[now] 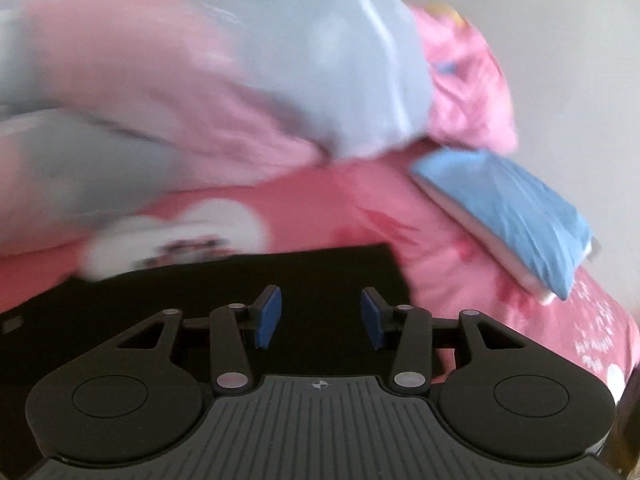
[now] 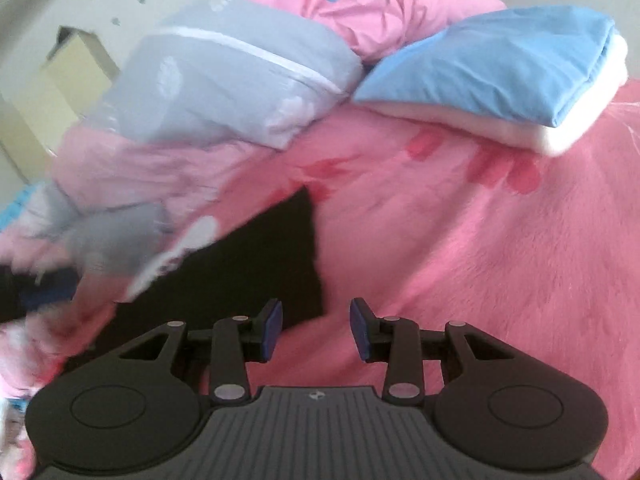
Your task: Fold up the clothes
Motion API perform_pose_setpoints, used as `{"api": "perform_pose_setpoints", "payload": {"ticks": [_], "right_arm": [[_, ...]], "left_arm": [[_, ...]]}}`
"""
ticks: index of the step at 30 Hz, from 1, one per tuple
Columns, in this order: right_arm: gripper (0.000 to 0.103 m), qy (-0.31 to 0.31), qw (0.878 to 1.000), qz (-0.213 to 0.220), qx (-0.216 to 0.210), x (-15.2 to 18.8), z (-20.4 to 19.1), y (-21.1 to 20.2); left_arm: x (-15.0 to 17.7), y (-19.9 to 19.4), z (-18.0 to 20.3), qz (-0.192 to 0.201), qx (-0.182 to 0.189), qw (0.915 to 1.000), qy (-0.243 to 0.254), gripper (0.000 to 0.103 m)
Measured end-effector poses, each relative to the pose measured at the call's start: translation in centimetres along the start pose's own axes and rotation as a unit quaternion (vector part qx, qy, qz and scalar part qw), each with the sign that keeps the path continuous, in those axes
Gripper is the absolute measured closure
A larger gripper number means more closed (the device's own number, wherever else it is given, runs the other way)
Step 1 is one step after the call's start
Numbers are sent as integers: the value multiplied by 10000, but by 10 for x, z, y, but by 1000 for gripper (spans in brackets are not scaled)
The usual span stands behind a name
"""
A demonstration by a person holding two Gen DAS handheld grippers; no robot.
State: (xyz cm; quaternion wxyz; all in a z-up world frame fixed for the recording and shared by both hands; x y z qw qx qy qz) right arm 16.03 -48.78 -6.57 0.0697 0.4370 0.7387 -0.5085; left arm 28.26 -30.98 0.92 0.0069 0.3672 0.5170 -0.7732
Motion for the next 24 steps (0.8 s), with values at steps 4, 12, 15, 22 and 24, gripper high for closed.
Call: {"api": "perform_pose_setpoints", "payload": {"ticks": [4,12,15,22,24], "right_arm": [[63,-149,9999,33,-31,4,3,6],[65,-336,9992,61,-202,8,4,5],[66,-311,9992,42,-258,8,6,4],[69,-401,9989,33,-229,9,2,4],[70,-424,9989,24,-218,10,1,5]], "left_arm": [[-27,55,38,-271,110,9991,293,59],[-48,128,67,-775,-266,9962,310,60],[-53,141,65,-861,-349,9955,160,61],[-55,150,68,-845,-569,9947,115,76],[-55,150,67,-814,-626,9947,47,86]]}}
Point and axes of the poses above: each gripper's, at about its wrist camera, not at the fingertips, and y roughly the way its jaws point, z to its right, x to its underside, the point moved 1 cm from there along y, roughly the way its jaws point, and after that the axes turned 10 degrees about -z, right-handed, at the moved point
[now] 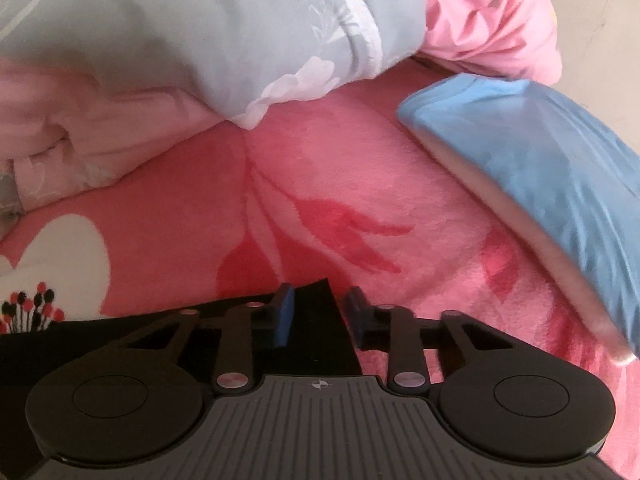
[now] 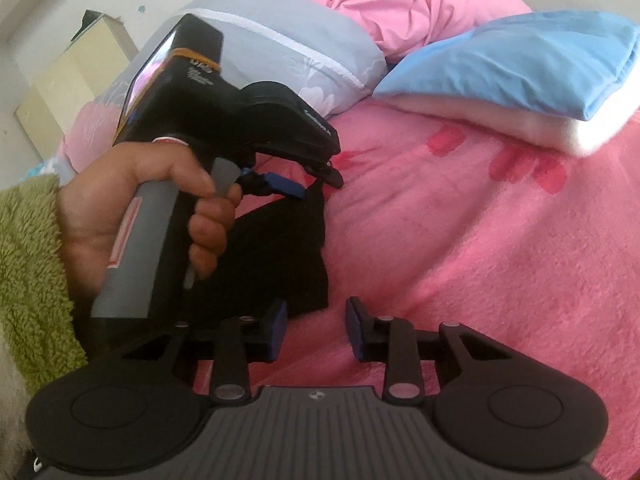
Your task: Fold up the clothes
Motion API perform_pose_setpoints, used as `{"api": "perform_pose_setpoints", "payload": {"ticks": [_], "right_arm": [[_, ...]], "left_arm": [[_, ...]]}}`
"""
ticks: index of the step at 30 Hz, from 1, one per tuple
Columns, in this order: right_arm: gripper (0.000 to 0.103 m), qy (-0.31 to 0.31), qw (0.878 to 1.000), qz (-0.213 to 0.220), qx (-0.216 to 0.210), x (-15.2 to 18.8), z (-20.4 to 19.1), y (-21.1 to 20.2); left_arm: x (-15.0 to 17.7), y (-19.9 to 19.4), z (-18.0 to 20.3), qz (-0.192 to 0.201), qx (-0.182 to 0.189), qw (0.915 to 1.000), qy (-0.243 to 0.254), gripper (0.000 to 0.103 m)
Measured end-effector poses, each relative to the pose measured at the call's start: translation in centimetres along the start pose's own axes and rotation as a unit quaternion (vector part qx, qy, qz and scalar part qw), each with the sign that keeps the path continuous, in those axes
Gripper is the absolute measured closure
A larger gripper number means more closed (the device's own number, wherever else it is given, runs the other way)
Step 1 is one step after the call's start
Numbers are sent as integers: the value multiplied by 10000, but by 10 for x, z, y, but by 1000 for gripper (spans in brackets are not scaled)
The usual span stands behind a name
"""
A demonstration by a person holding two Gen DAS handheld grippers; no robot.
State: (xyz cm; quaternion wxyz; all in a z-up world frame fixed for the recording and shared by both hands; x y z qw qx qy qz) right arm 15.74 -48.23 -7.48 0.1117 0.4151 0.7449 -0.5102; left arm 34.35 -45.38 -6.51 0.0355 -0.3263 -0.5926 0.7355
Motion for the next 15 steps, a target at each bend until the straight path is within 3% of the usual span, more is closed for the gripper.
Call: {"api": "perform_pose_setpoints", "payload": {"ticks": [4,10,15], "right_arm": [[79,71,10000,-36,-13,0,2,2],[103,224,9997,8,-79,0,8,1],[103,133,9994,260,-175,1,6,-7]], "left_arm": [[-1,-1,-6,19,-8,9998,-177,99],[-1,-10,-19,70,270,9983,-520,101],[0,-35,-37,190,492,9960,-717,101]]}}
Point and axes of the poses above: each gripper's, at about its wrist camera, not at the fingertips, and y roughly the way its jaws point, z to its right, x to its underside, the point moved 1 cm from there along y, roughly the way its jaws point, and after that the axes turned 10 degrees about -z, right-handed, at the moved point
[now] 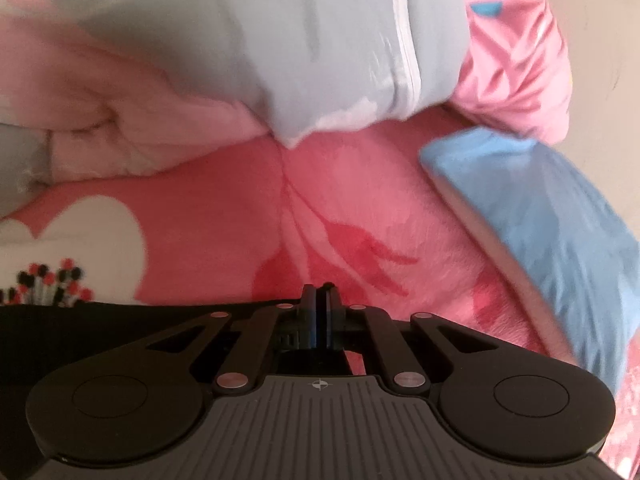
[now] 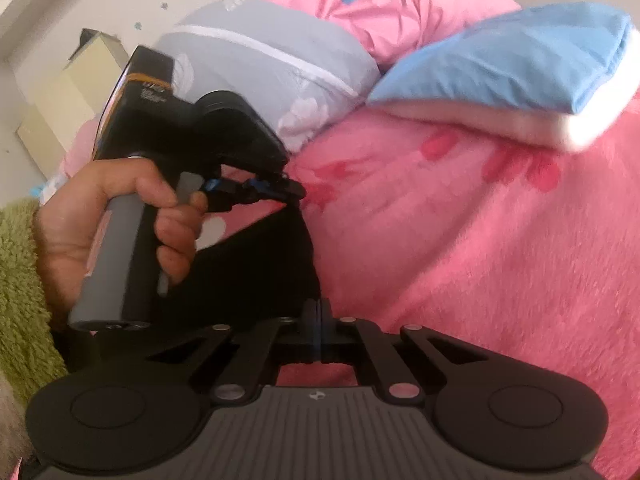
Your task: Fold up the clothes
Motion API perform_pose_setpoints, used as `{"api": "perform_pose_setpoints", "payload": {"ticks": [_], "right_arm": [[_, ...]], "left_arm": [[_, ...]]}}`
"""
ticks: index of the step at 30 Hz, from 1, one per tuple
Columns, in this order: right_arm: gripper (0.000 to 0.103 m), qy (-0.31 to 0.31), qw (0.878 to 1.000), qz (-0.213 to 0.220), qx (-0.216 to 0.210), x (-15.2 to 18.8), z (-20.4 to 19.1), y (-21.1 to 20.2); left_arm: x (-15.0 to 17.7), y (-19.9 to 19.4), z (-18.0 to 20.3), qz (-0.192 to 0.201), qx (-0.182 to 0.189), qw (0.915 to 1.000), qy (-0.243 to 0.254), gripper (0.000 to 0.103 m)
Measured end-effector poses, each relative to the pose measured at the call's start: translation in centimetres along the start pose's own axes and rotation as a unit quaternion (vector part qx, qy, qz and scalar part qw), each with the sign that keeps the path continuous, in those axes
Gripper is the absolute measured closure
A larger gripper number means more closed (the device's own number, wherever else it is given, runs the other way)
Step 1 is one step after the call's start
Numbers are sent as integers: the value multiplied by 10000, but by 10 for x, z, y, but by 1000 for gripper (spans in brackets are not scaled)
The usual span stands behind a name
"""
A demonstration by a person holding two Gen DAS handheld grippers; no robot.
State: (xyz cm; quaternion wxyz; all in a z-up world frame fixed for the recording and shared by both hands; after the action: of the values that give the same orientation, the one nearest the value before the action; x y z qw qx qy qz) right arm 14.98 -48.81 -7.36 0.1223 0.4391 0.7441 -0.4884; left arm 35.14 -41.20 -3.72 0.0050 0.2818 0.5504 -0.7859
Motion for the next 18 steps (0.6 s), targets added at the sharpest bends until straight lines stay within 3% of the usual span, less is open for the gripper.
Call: {"api": "perform_pose_setpoints", "payload": {"ticks": [8,18], "right_arm": [[103,-348,9982,426,-236,-5,-21,-22],[103,-1651,9844,342,-512,-9,-113,-40]], "left_arm": [[5,-55,-41,216,427,9983,-346,101],[20,-127,-119,610,699,9931,-711,101]]}}
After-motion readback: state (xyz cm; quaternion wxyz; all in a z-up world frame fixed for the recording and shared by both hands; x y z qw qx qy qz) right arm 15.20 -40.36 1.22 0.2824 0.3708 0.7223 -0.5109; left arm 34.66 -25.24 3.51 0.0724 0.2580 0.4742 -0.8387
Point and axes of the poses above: each gripper's, at about its wrist camera, not at the fingertips, and y roughly the way its jaws point, z to its right, x to its underside, the point moved 1 cm from there along y, roughly the way its jaws point, and after that the axes turned 10 degrees about -z, right-handed, at the moved point
